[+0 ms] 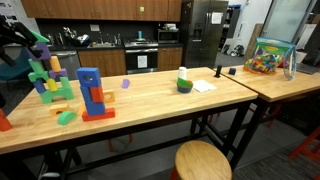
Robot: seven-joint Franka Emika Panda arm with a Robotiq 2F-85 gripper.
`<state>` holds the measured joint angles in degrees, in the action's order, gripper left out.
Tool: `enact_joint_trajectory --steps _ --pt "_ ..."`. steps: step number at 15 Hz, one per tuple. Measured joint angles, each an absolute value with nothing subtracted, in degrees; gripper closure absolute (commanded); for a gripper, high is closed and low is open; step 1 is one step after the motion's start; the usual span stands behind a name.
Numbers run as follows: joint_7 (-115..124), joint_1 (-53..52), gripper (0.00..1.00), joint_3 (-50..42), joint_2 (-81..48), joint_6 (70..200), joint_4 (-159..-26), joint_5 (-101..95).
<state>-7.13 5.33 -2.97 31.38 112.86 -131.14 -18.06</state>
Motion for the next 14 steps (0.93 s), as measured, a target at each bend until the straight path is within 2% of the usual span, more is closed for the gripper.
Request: enact_joint_trajectory --steps 5,14 --pt "-8.97 5.04 0.00 -5.29 35.55 110.13 -131.90 -12.64" --pt "-11.93 3.93 0.00 -5.36 25.51 104.41 -130.58 -12.19"
